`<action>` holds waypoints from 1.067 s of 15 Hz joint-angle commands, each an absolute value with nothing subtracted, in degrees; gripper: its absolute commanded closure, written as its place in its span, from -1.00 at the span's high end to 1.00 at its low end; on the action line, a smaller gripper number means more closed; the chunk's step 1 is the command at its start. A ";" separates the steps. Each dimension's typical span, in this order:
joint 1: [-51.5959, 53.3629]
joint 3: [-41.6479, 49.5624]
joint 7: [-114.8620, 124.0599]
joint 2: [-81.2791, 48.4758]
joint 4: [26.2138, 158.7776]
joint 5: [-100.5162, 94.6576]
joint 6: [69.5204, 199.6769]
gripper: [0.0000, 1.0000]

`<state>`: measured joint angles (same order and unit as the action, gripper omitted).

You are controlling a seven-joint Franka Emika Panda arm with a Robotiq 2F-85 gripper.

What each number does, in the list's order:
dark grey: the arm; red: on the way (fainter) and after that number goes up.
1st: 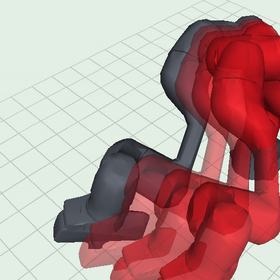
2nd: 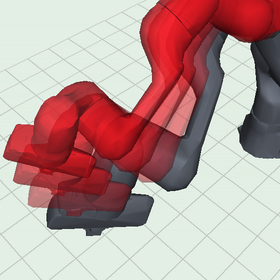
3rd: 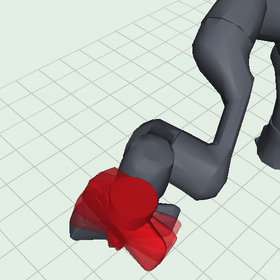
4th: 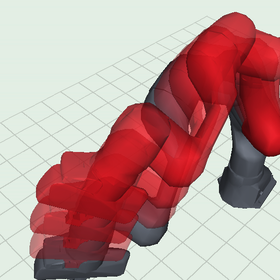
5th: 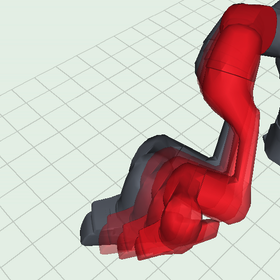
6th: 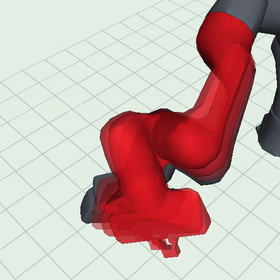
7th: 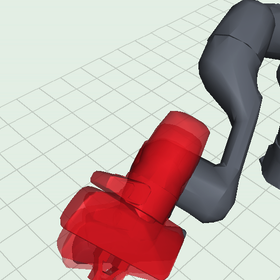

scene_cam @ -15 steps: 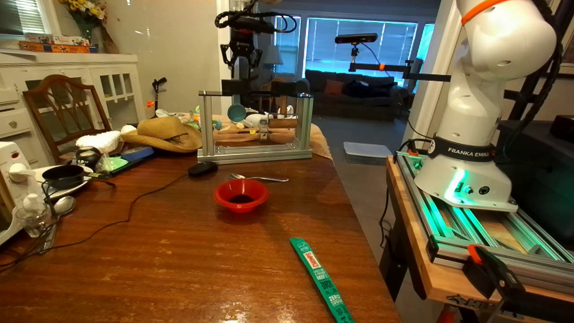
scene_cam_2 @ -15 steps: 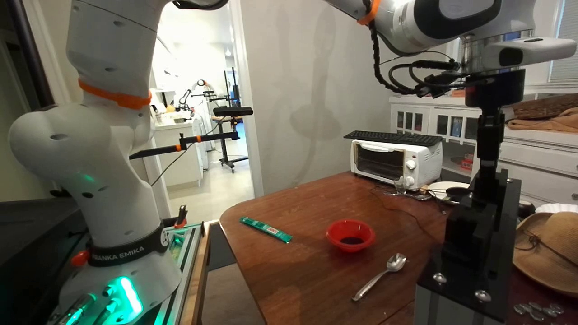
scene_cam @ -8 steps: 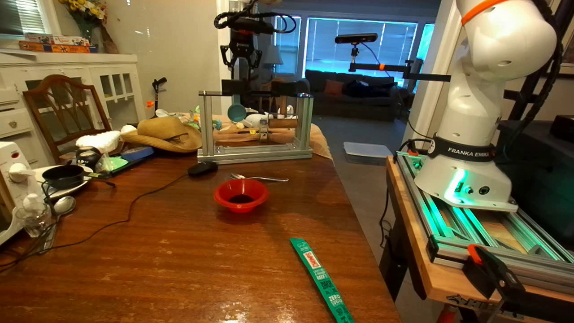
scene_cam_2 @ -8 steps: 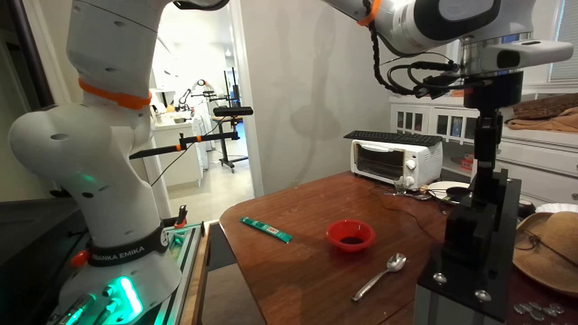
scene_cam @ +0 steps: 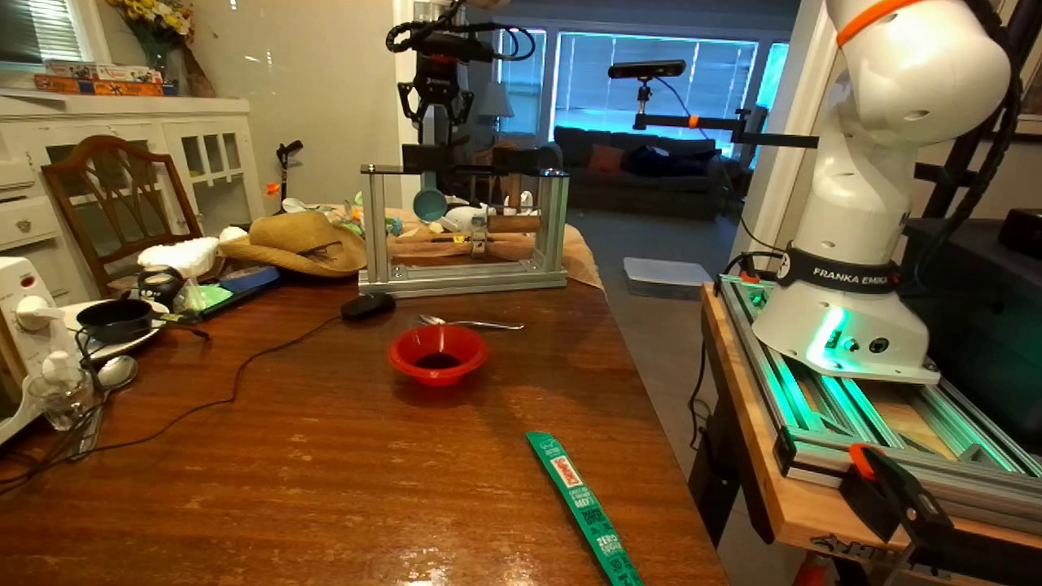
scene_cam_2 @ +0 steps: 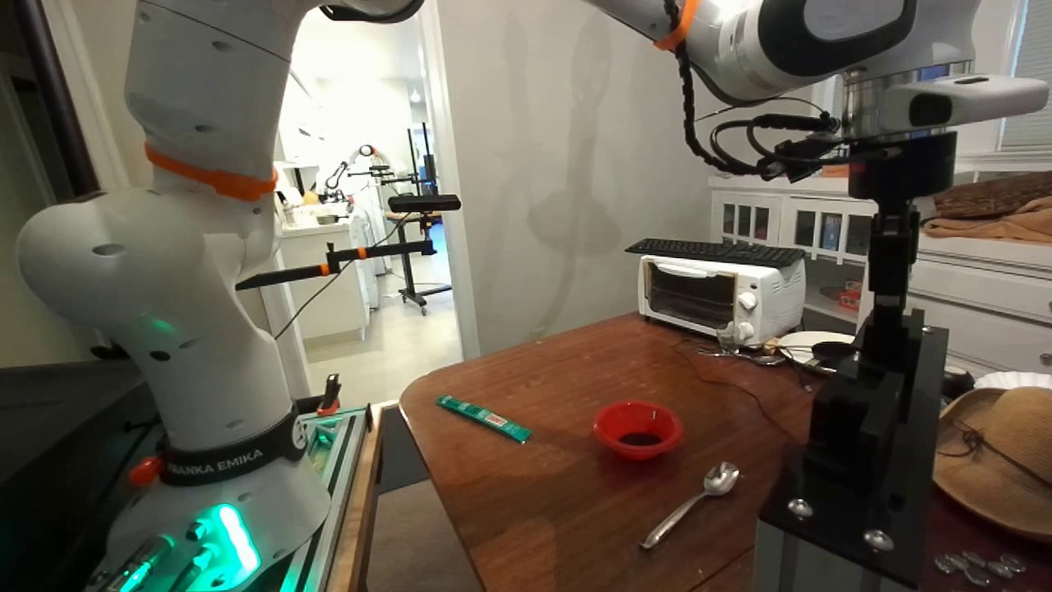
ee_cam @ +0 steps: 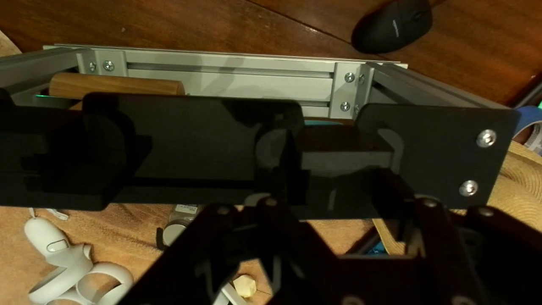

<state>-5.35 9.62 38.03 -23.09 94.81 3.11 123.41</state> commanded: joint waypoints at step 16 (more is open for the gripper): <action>-5.67 10.05 38.28 -27.27 88.67 3.65 117.97 0.33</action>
